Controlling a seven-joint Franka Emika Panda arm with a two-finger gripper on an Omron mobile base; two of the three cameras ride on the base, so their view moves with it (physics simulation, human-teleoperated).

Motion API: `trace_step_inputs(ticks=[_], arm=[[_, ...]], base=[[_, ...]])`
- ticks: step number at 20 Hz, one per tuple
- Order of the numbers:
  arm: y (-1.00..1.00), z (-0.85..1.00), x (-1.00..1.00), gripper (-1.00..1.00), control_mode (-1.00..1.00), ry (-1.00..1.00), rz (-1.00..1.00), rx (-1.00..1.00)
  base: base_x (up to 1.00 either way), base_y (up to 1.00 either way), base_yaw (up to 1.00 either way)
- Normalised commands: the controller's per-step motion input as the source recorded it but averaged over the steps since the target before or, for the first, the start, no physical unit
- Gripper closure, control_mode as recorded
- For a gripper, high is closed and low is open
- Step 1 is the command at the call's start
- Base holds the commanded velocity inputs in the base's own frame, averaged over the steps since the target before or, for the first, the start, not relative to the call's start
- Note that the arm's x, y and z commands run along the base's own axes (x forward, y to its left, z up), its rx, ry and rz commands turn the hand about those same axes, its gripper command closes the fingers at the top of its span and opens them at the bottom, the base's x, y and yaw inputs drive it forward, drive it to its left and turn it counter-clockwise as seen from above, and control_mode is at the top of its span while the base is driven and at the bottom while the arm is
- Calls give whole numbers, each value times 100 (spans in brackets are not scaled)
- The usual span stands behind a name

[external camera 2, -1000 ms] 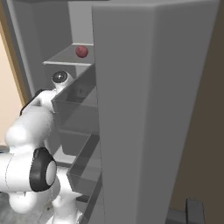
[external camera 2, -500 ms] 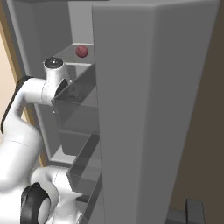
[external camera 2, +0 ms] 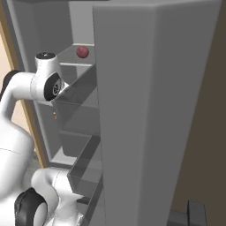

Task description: Take the cheese, chicken drumstick, and onion from the fridge and place them on the plate on the dining counter to create an appetizer plate.

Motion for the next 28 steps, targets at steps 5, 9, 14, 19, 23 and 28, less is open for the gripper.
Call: trace_step_inputs(ticks=[5,9,14,19,23,28], arm=[[0,-1,-5,100,-100,18,-4,-13],[0,0,0,100,100,0,0,0],[0,0,0,100,100,0,0,0],[0,0,0,100,100,0,0,0],[0,0,0,100,100,0,0,0],[0,0,0,100,100,0,0,0]], base=[[0,0,0],[-56,14,-5],[-100,69,3],[-60,77,49],[0,38,95],[0,15,100]])
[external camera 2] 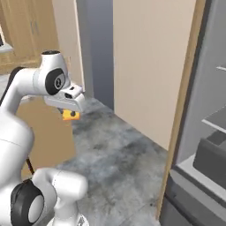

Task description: Take the cheese, chicken drumstick, and onion from the fridge and place them on the plate on the dining counter to create an appetizer plate.

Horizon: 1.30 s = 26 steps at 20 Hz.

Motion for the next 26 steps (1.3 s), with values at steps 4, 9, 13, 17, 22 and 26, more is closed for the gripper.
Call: trace_step_inputs(ticks=[4,9,13,17,22,26], arm=[[0,0,0,100,100,0,0,0],[0,0,0,100,100,0,0,0],[0,0,0,100,100,0,0,0],[0,0,0,100,100,0,0,0],[0,0,0,100,100,0,0,0],[0,0,0,100,100,0,0,0]], base=[[4,12,98],[22,10,89],[39,14,83],[71,27,73],[100,66,36],[87,100,4]])
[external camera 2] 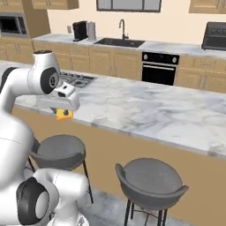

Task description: Take the cheese, chicken drumstick, and onion from the fridge and place them on the plate on the dining counter to create an appetizer plate.

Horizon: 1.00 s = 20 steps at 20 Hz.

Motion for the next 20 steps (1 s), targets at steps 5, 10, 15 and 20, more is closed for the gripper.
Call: trace_step_inputs(ticks=[5,10,15,20], arm=[[0,0,0,100,100,0,0,0],[0,0,0,100,100,0,0,0],[0,0,0,100,100,0,0,0],[0,0,0,100,100,0,0,0]], base=[[31,100,-6],[4,100,-12],[0,100,-11],[-3,100,-6]])
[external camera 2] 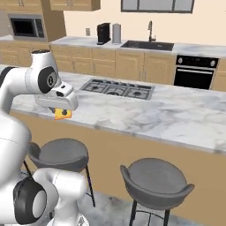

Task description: Take the cheese, chicken drumstick, and onion from the fridge and place them on the plate on the dining counter to create an appetizer plate.

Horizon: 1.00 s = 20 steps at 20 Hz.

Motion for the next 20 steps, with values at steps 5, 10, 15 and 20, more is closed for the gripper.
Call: trace_step_inputs(ticks=[5,10,15,20], arm=[[0,0,0,100,100,0,0,0],[0,0,0,100,100,0,0,0],[0,0,0,100,100,0,0,0],[0,0,0,100,100,0,0,0]], base=[[-13,100,-9],[-13,100,-15],[-6,100,-22],[-2,100,-23]])
